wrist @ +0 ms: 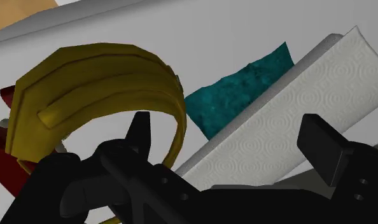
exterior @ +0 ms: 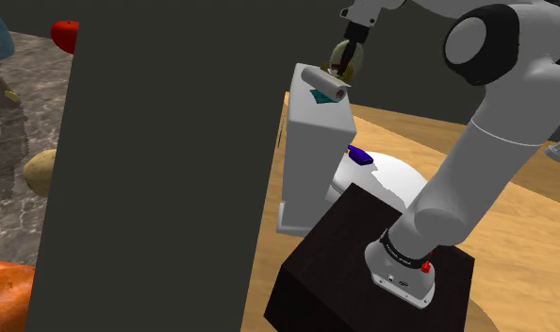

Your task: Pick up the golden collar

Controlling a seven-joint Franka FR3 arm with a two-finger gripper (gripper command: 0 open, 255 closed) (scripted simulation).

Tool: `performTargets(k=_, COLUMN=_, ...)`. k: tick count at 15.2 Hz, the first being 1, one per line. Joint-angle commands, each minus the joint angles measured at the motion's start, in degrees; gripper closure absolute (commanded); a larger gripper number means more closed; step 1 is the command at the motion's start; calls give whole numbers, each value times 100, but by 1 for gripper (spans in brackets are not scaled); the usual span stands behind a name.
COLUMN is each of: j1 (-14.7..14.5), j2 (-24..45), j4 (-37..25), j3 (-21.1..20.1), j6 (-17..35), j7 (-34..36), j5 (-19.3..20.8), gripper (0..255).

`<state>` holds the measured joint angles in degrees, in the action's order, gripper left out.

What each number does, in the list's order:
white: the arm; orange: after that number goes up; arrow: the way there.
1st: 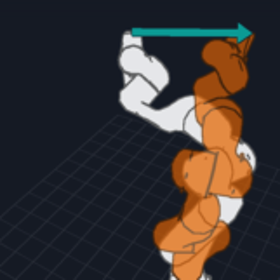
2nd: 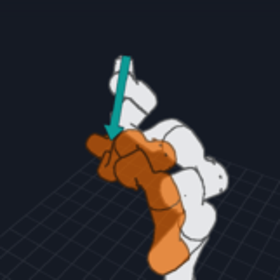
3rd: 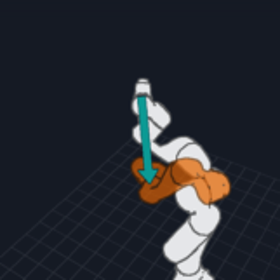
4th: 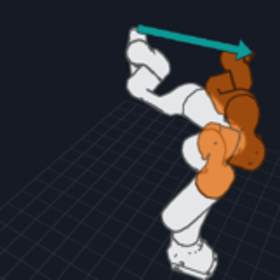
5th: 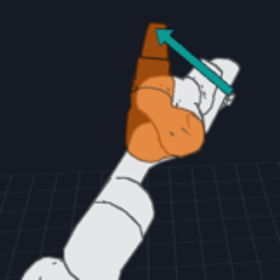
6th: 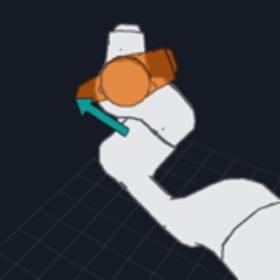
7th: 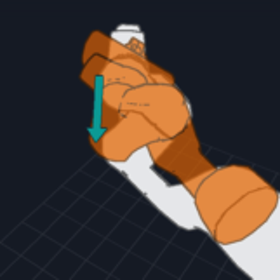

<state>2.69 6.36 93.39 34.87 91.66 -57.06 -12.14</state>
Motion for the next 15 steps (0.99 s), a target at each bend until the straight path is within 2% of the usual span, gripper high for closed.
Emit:
performTargets(k=1, j1=195, j2=550, j4=-476, j3=65, j6=-120, j7=-389, j5=-279, gripper=0)
performTargets(k=10, j1=154, j2=543, j4=112, j3=34, j6=457, j7=-471, j5=-289, gripper=0)
performTargets(k=11, j1=125, j2=444, j4=217, j3=39, j6=484, j7=-448, j5=-236, gripper=255)
performTargets(k=15, j1=131, j2=468, j4=205, j3=38, j6=489, j7=-456, j5=-248, gripper=255)
